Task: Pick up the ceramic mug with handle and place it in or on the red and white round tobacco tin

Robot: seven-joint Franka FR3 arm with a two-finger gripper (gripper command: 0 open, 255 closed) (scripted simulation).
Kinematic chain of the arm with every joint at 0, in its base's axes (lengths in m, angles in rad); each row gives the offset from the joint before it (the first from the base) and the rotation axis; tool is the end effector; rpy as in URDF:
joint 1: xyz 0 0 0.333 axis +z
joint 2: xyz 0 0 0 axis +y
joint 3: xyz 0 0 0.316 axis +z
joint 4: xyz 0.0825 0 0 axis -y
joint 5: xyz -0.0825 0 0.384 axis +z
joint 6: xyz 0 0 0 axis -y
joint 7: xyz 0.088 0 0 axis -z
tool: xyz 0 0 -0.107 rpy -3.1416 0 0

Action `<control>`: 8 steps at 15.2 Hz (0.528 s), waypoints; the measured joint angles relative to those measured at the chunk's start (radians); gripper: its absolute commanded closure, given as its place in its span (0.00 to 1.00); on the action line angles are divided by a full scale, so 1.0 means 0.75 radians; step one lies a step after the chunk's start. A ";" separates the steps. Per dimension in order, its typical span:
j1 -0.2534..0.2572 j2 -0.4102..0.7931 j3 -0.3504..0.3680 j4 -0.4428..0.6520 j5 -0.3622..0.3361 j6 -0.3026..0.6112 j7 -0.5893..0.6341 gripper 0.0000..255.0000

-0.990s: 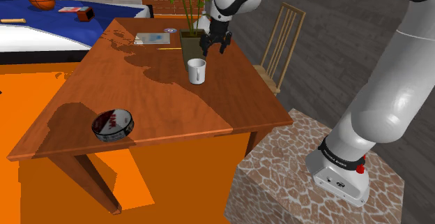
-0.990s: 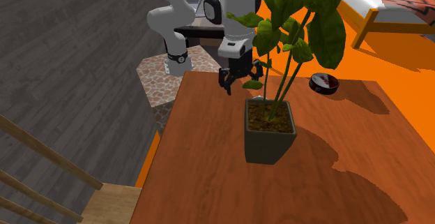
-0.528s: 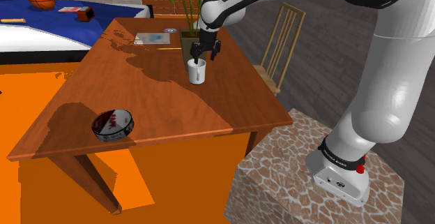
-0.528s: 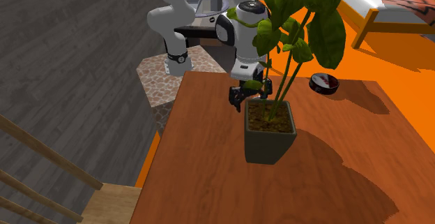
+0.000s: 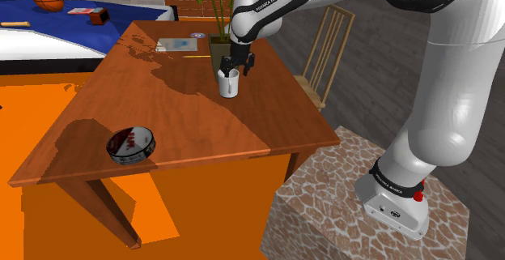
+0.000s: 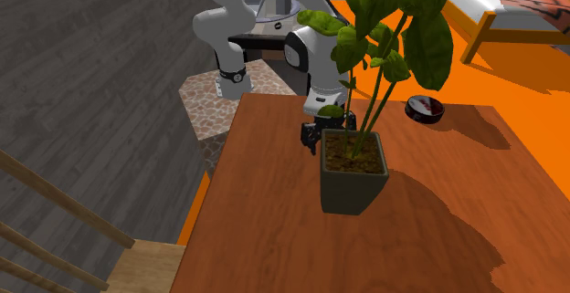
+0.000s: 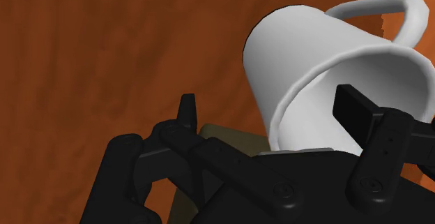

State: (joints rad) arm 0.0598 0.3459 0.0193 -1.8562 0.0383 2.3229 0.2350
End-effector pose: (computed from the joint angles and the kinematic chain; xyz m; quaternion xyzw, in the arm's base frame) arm 0.6417 0.0507 0.3467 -0.9939 0.0907 -0.0568 0.0272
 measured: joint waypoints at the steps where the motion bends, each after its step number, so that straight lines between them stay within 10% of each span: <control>1: 0.000 0.000 0.000 0.000 0.000 0.001 0.000 0.00; 3: 0.000 0.000 0.000 0.000 0.000 0.001 0.000 0.00; 4: 0.000 0.000 0.000 0.000 0.000 0.001 0.000 1.00; 8: 0.000 0.001 0.000 0.000 0.000 0.001 0.000 1.00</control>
State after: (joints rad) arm 0.0601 0.3463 0.0194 -1.8565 0.0382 2.3237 0.2354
